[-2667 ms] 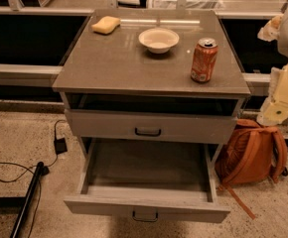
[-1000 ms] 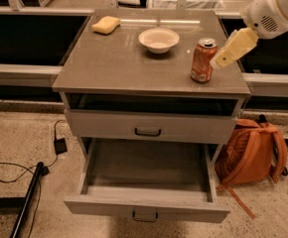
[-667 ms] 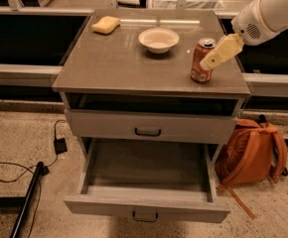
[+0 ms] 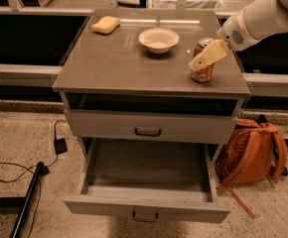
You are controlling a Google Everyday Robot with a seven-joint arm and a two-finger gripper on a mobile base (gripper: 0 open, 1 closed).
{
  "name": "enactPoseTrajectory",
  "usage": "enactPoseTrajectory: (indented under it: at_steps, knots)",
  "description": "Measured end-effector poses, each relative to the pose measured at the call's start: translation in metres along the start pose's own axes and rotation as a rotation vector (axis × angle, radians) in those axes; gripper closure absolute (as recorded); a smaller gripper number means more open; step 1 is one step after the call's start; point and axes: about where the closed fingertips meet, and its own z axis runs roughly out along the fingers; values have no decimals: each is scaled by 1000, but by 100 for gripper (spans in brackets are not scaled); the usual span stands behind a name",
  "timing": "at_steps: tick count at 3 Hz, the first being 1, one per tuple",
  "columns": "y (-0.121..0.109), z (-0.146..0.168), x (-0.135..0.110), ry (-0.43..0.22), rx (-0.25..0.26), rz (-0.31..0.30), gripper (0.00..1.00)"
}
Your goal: Place coke can into middle drawer
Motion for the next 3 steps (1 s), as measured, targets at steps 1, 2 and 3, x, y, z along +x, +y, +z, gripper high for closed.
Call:
enactPoseTrajectory:
  at_steps: [1, 2, 3]
  knots:
    - [-2, 14, 0, -5, -15, 18, 26]
    - [-1, 24, -1, -19, -36, 28, 57]
    - [1, 23, 0, -45, -53, 29, 80]
